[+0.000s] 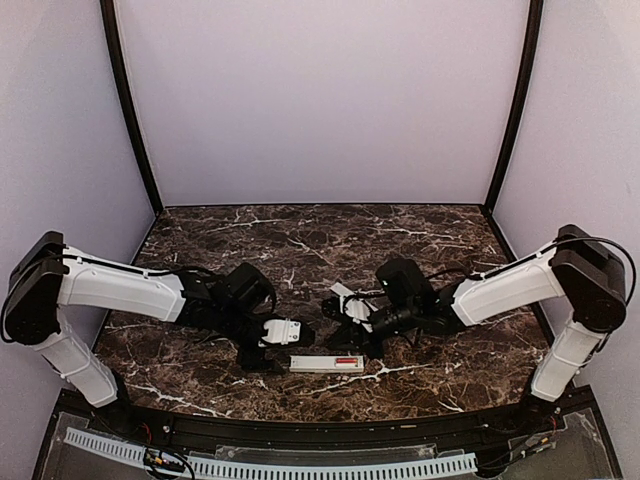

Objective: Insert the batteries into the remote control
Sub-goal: Place the battery in the battery compartment.

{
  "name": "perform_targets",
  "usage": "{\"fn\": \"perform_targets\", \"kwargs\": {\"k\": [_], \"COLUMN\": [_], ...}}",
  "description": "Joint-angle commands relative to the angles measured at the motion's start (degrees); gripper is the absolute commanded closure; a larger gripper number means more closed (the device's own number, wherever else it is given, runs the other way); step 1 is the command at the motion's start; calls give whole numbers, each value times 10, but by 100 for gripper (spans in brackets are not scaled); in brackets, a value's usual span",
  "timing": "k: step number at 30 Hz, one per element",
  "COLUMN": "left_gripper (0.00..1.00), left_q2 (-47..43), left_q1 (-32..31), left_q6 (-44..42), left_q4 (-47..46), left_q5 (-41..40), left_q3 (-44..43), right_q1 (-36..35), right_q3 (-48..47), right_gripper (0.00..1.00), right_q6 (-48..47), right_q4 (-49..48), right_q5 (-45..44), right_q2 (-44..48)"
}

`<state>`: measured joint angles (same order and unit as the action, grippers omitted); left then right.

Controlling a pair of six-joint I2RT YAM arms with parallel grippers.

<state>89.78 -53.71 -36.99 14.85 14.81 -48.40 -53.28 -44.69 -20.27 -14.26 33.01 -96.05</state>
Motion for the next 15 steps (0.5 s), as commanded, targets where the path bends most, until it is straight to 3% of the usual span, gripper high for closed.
{"fn": "perform_targets", "kwargs": {"k": [1,15], "left_gripper": [30,30], "left_q2": [-4,19], "left_q1": [2,1], "left_q6": [7,10], "left_q4": [-6,3], "left_q5": [11,5], "left_q3": [5,-12], "right_q1": [-10,-19], "right_q3": [19,39], "right_gripper": [100,100], "right_q6": [4,-15], "right_q4": [-55,-54], "right_q5": [11,9], "right_q2": [-20,-41]}}
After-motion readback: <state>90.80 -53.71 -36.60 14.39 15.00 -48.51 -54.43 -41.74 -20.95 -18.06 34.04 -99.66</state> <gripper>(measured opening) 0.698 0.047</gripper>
